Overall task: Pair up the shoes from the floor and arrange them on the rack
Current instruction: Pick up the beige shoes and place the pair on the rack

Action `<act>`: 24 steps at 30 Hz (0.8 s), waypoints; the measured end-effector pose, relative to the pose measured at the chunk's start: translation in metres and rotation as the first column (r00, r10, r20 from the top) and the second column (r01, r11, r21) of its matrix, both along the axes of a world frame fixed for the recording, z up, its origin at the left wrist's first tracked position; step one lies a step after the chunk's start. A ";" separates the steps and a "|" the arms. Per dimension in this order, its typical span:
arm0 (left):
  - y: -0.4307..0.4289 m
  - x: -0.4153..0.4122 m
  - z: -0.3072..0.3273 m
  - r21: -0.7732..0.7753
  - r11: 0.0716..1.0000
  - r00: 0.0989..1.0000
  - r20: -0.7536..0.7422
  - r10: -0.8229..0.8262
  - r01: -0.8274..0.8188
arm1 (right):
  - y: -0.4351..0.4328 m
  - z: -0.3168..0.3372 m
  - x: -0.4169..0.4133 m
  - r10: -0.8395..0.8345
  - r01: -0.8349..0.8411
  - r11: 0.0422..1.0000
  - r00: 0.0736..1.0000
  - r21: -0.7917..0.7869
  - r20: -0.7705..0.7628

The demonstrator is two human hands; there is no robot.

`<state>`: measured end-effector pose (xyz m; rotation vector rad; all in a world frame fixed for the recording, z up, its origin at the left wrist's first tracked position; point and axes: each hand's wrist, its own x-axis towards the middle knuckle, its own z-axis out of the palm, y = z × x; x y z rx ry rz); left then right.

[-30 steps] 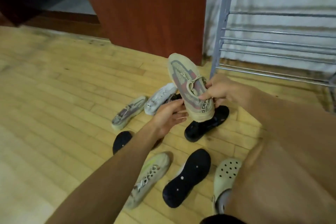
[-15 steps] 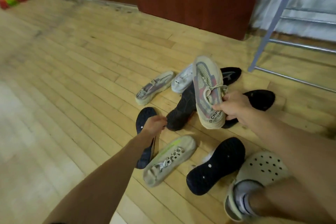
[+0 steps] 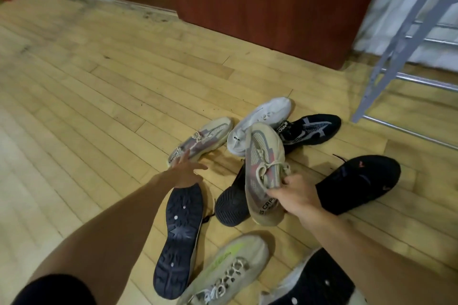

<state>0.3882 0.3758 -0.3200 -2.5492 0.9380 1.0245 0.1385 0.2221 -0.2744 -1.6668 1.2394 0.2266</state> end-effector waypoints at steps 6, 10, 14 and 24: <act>-0.028 0.009 -0.023 0.081 0.996 0.999 0.005 0.044 -0.045 | -0.016 -0.018 -0.007 0.066 -0.066 0.998 0.997 0.012 -0.049; -0.021 0.008 -0.023 0.063 0.995 0.997 0.022 0.073 -0.074 | -0.027 -0.020 -0.018 0.138 -0.140 0.990 0.987 -0.022 -0.083; -0.018 -0.002 -0.010 -0.003 0.995 0.994 -0.043 0.096 -0.096 | -0.031 -0.015 -0.020 0.135 -0.135 0.991 0.987 0.004 -0.086; -0.002 -0.039 0.033 -0.216 0.939 0.952 -0.210 0.223 -0.268 | -0.024 0.022 -0.018 0.079 -0.079 0.993 0.997 0.089 0.004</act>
